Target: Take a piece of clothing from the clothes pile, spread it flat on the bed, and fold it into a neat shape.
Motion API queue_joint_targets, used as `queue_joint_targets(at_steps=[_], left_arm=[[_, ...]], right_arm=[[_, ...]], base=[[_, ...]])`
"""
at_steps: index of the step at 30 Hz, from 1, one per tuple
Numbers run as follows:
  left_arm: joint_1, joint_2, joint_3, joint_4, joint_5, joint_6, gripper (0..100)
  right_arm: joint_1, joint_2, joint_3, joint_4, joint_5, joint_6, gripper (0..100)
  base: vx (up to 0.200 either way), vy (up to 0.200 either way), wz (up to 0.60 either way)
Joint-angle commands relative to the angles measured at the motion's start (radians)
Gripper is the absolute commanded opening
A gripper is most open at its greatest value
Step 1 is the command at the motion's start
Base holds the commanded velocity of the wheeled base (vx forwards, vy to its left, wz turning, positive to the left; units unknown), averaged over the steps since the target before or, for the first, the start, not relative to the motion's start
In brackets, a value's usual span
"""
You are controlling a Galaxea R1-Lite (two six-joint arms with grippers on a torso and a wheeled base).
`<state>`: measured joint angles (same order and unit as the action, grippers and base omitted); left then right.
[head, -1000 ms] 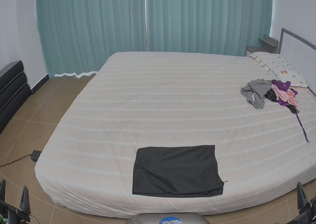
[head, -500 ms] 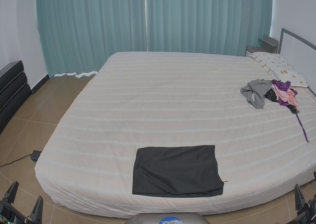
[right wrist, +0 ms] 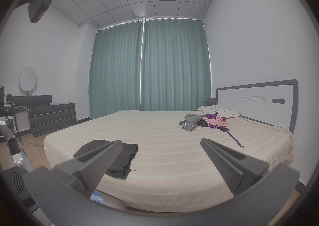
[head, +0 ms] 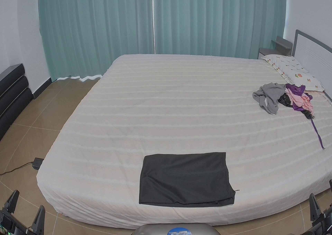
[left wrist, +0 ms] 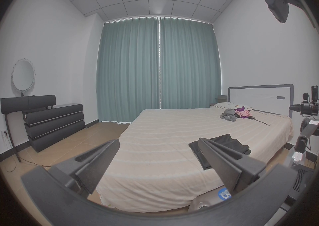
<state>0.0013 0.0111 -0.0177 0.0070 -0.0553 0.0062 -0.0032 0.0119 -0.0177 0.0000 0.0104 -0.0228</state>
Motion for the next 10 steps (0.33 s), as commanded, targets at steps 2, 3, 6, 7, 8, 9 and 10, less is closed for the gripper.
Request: queue_joint_targets(at_steps=[2, 3, 6, 7, 8, 9, 10], left_arm=[[0.0, -0.006, 0.018, -0.001, 0.0, 0.0, 100], [0.0, -0.006, 0.018, -0.001, 0.002, -0.003, 100], [0.0, -0.006, 0.018, -0.001, 0.002, -0.002, 100], [0.0, -0.006, 0.018, -0.001, 0.002, -0.002, 100], [0.0, -0.006, 0.018, -0.001, 0.002, -0.002, 100], [0.0, -0.006, 0.018, -0.001, 0.002, -0.002, 100], [0.0, -0.006, 0.018, -0.001, 0.0, -0.002, 100]], right_arm=[[0.0, -0.01, 0.018, 0.0, 0.005, 0.0, 100], [0.002, -0.01, 0.018, 0.0, 0.005, 0.0, 100], [0.002, -0.01, 0.018, 0.0, 0.005, 0.0, 100], [0.002, -0.01, 0.018, 0.0, 0.005, 0.0, 100], [0.002, -0.01, 0.018, 0.0, 0.005, 0.0, 100], [0.002, -0.01, 0.018, 0.0, 0.005, 0.0, 100], [0.002, -0.01, 0.018, 0.0, 0.005, 0.001, 100]], base=[[0.0, 0.0, 0.0], [0.0, 0.0, 0.0], [0.0, 0.0, 0.0], [0.0, 0.0, 0.0], [0.0, 0.0, 0.0], [0.0, 0.0, 0.0], [0.0, 0.0, 0.0]])
